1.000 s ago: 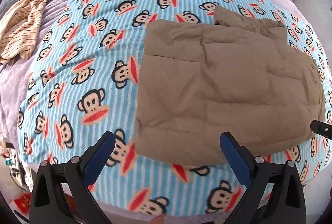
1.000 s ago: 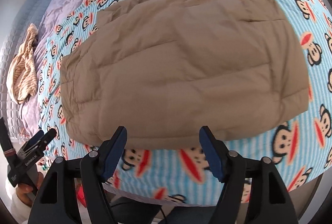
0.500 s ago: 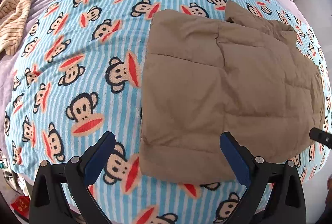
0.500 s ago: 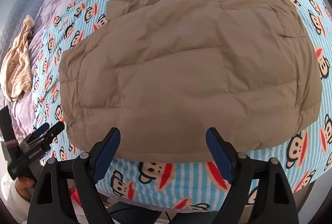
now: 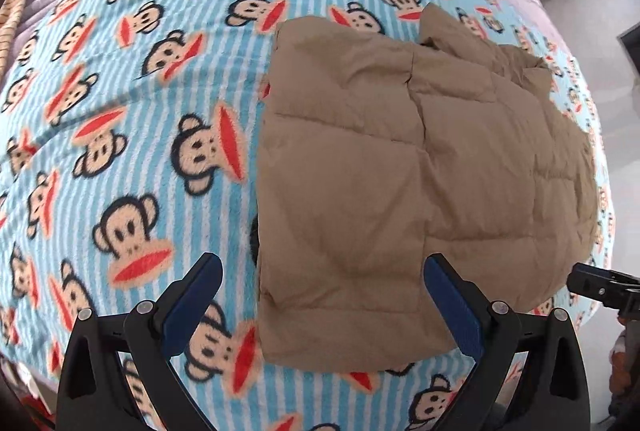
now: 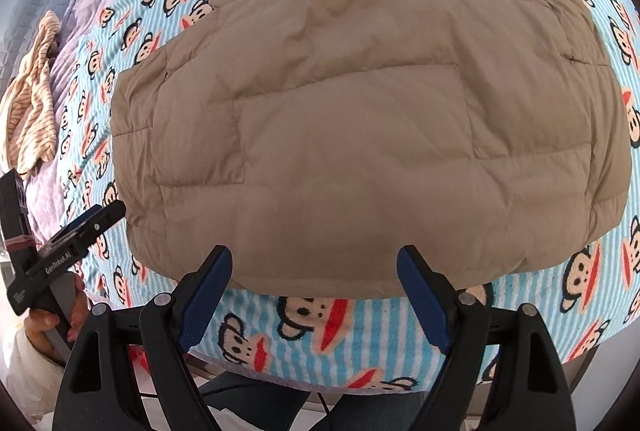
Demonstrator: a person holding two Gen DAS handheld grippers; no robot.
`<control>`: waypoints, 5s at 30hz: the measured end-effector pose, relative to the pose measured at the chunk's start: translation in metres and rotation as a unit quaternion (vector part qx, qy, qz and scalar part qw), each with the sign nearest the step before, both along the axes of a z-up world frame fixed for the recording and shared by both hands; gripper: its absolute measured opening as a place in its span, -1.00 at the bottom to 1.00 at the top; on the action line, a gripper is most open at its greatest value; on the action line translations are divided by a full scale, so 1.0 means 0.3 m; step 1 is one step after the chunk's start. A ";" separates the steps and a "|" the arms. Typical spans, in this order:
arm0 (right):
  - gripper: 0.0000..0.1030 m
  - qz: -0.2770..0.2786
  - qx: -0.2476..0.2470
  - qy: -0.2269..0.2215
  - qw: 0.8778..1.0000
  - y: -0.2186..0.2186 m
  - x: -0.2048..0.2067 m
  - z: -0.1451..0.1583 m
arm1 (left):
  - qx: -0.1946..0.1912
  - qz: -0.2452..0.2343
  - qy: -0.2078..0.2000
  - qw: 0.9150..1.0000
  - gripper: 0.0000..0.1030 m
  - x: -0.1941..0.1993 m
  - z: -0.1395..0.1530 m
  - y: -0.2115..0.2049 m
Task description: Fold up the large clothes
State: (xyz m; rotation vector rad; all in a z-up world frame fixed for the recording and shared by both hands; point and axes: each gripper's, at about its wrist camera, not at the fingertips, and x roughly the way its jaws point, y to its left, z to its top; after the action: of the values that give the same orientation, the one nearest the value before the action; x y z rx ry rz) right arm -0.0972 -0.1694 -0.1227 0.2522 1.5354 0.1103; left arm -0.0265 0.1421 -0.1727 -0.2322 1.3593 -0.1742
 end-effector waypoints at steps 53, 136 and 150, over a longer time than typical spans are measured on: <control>-0.69 -0.017 0.085 -0.111 0.990 -0.161 0.401 -0.159 | -0.172 -0.056 0.004 0.983 -0.58 0.136 0.332 -0.524; 0.32 -0.153 0.196 -0.144 0.958 -1.055 0.010 0.053 | 0.008 -0.149 -0.109 0.983 0.32 0.464 0.055 -1.461; -0.76 -0.146 0.156 -0.087 0.973 -1.017 0.078 -0.148 | 0.036 -0.134 -0.125 0.982 0.32 0.379 0.172 -1.402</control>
State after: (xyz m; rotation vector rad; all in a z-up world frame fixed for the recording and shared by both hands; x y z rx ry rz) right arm -0.0740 -0.4745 -0.1672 0.6978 1.2870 0.1383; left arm 0.0872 -0.2785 -0.1210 0.0350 1.1389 -0.3671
